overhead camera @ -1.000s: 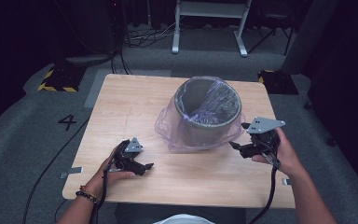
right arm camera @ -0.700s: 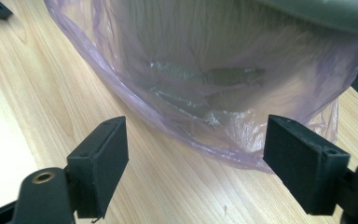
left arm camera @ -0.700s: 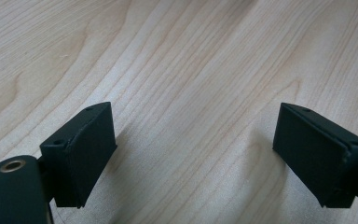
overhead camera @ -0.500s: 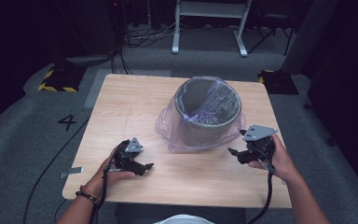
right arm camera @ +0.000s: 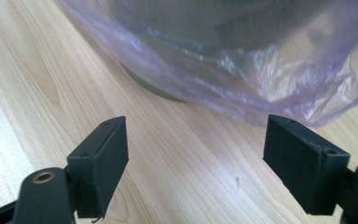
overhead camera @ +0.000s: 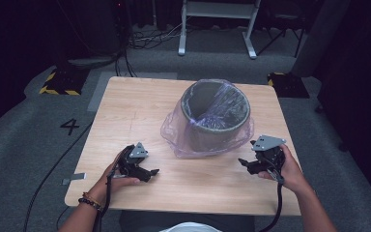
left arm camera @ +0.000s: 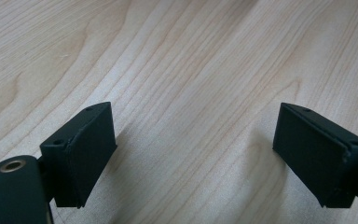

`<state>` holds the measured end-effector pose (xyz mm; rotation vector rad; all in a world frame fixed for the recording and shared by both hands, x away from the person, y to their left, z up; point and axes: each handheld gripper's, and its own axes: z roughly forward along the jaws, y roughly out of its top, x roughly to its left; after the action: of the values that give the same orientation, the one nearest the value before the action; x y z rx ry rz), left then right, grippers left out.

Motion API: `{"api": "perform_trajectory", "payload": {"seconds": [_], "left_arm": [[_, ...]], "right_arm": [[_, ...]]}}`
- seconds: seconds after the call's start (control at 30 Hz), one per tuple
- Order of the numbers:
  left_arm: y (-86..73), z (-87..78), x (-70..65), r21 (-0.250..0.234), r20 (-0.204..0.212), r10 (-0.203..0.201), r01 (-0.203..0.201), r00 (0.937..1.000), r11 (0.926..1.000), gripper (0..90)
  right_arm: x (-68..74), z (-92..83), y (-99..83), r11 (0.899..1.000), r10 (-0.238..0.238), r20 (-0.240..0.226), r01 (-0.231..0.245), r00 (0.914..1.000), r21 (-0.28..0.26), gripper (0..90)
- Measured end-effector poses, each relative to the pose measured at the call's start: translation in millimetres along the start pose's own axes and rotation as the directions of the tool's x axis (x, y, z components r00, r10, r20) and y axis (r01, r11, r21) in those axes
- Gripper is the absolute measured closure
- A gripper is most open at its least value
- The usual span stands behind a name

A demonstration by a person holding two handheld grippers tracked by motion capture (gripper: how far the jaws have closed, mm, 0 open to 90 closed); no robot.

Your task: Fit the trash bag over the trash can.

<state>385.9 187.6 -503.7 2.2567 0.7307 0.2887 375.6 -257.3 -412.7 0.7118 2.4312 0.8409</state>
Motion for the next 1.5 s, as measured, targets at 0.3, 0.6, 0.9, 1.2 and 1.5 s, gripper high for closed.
{"api": "perform_trajectory", "payload": {"seconds": [0.3,0.6,0.9,1.2,1.5], "left_arm": [[0.0,0.0,0.0,0.000,0.000,0.000,0.000,1.0000,1.0000,12.8],[0.0,0.0,0.0,0.000,0.000,0.000,0.000,1.0000,1.0000,12.7],[0.0,0.0,0.0,0.000,0.000,0.000,0.000,1.0000,1.0000,12.7],[0.0,0.0,0.0,0.000,0.000,0.000,0.000,1.0000,1.0000,12.7],[0.0,0.0,0.0,0.000,0.000,0.000,0.000,1.0000,1.0000,12.7]], "right_arm": [[-2.8,9.4,-20.2,0.999,0.037,0.000,-0.037,0.9993,0.030,22.0],[-4.3,16.7,-40.2,0.996,0.079,-0.002,-0.079,0.9969,0.044,22.1],[-5.3,18.9,-61.4,0.992,0.116,-0.003,-0.116,0.9933,0.055,22.1],[-7.8,18.5,-81.4,0.984,0.170,0.000,-0.169,0.9855,0.051,22.3],[-9.9,17.6,-96.2,0.977,0.209,0.006,-0.209,0.9780,0.050,22.3]]}}
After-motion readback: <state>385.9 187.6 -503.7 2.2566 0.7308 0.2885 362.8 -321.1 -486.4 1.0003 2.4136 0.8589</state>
